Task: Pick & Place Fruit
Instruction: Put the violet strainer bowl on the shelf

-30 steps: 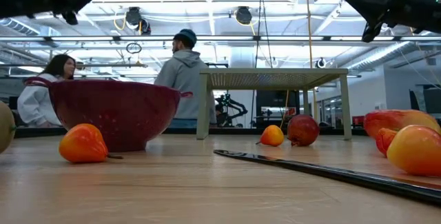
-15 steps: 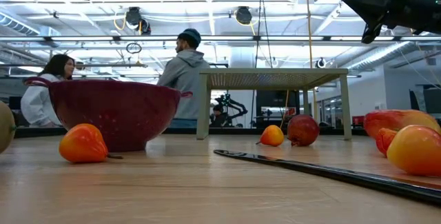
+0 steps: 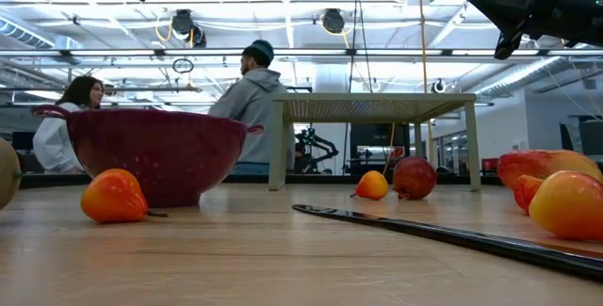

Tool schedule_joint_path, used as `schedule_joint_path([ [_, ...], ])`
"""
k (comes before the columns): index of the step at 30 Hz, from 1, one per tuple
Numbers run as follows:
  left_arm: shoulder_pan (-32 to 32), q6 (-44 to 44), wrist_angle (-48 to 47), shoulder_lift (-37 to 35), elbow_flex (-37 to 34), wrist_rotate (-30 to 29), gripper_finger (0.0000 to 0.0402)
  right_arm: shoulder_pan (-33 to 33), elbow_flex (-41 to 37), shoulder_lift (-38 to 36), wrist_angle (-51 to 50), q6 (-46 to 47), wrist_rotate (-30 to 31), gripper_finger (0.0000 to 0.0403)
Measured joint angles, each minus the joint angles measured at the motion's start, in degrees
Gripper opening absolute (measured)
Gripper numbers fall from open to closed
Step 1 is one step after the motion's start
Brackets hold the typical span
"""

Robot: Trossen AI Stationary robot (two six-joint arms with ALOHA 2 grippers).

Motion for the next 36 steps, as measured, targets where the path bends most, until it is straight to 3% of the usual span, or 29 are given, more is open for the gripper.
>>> schedule_joint_path([
  [10, 0.00, -17.94, -17.49, 10.19, 10.76, 6.13, 0.0021, 0.00, 0.00, 0.00, 0.00, 0.00, 0.01, 0.0000],
  [18, 0.02, -30.99, -27.95, 15.01, 14.16, 10.46, 0.0021, 0.00, 0.00, 0.00, 0.00, 0.00, 0.15, 0.0000],
  [22, 0.02, -29.51, -25.72, 15.02, 14.16, 13.41, 0.0021, 0.00, 0.00, 0.00, 0.00, 0.00, 0.16, 0.0000],
  [28, 0.04, -17.01, -22.33, 14.39, 14.19, 19.29, 0.0021, 0.00, 0.00, 0.00, 0.01, 0.00, 0.16, 0.0000],
  [36, 0.04, -16.94, -22.56, 14.68, 14.19, 19.23, 0.0021, 0.00, 0.00, 0.00, 0.00, -0.02, 0.17, 0.0000],
])
